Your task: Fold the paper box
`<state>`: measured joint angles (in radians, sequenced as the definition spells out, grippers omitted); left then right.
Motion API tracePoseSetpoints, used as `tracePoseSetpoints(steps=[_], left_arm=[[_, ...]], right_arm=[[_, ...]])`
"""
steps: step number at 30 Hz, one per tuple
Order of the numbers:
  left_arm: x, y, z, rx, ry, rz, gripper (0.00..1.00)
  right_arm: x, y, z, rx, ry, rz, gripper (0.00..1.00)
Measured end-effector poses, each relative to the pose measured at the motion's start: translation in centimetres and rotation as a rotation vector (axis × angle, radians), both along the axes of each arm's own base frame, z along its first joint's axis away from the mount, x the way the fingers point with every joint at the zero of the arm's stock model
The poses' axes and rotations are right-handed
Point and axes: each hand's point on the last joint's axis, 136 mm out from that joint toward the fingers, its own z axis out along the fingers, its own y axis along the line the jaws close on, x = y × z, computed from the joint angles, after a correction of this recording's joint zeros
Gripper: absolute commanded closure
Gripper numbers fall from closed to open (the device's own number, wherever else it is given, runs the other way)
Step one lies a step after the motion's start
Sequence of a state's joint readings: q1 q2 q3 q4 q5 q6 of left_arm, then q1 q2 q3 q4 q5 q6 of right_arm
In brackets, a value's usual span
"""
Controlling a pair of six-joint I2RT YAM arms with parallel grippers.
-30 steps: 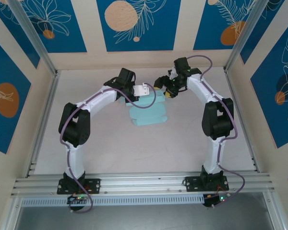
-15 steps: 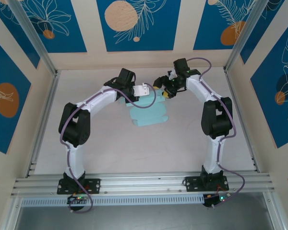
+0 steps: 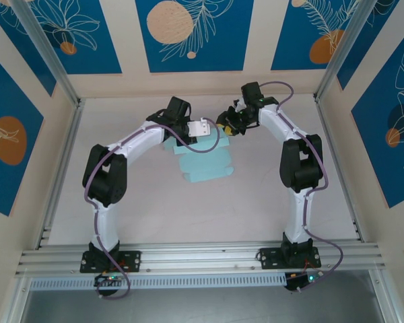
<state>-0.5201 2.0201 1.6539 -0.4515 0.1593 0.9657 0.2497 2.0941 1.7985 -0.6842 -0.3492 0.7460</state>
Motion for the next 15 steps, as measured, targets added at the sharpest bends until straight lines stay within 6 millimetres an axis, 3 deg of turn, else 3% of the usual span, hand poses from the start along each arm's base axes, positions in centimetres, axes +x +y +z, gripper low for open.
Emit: tracePoseSetpoints(steps=[5, 11, 15], left_arm=[[-1.5, -0.5, 0.3, -0.031, 0.079, -0.03, 0.55], [-1.5, -1.0, 1.7, -0.069, 0.098, -0.018, 0.55], [-2.1, -1.0, 2.0, -0.103, 0.156, 0.019, 0.49]], right_arm=[[0.1, 0.2, -0.2, 0.01, 0.003, 0.004, 0.69], [0.2, 0.4, -0.2, 0.019, 0.0, 0.01, 0.69], [0.2, 0.5, -0.3, 0.02, 0.002, 0.011, 0.69]])
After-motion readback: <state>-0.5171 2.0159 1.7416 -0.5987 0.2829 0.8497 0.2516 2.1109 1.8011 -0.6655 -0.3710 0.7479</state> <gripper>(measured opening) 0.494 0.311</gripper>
